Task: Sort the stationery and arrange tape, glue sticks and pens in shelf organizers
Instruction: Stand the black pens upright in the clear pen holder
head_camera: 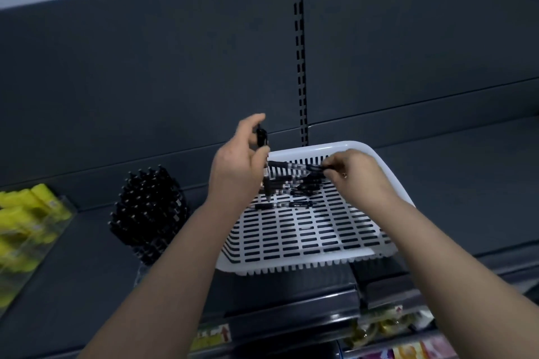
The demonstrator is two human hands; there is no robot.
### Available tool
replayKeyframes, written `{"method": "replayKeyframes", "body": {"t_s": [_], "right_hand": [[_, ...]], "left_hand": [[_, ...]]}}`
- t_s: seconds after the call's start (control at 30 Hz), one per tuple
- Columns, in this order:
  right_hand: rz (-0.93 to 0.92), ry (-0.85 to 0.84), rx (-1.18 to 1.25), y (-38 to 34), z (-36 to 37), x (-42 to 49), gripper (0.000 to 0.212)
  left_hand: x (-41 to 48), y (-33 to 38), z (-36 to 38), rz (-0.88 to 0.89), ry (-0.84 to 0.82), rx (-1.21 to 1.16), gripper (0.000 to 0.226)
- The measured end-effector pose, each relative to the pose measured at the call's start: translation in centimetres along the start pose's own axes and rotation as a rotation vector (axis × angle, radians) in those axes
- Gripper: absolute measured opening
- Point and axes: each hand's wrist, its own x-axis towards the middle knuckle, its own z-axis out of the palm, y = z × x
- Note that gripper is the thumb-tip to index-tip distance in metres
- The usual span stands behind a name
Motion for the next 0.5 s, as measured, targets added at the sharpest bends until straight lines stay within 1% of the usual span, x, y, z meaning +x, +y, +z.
{"method": "replayKeyframes", "body": {"t_s": [0.1,0.17,0.27,0.37,0.5], "right_hand": [[-0.102,0.143,0.249,-3.8,-1.0,-1.7,0.017],[-0.163,0.166,0.340,-6.6,-1.1,-2.7,0.017],[-0.207,0.136,0.435,-10.7,-0.4,-3.9,0.019],[-0.220,0.059,0.560,-14.5,1.4,-5.1,0.022],[-0.229,-0.017,0.566,-18.1,4.6,-6.6,0.021]], "left_hand": [[-0.5,-0.1,-3.9,0.035,0.108,-0.021,0.030],[-1.2,-0.7,-6.7,0.046,0.165,-0.010,0.024],[-2.8,-2.1,-10.4,0.036,0.217,0.029,0.023],[-4.8,-4.3,-13.9,-0.016,0.267,0.051,0.023],[-7.3,-7.6,-17.1,-0.128,0.277,0.058,0.021]]}}
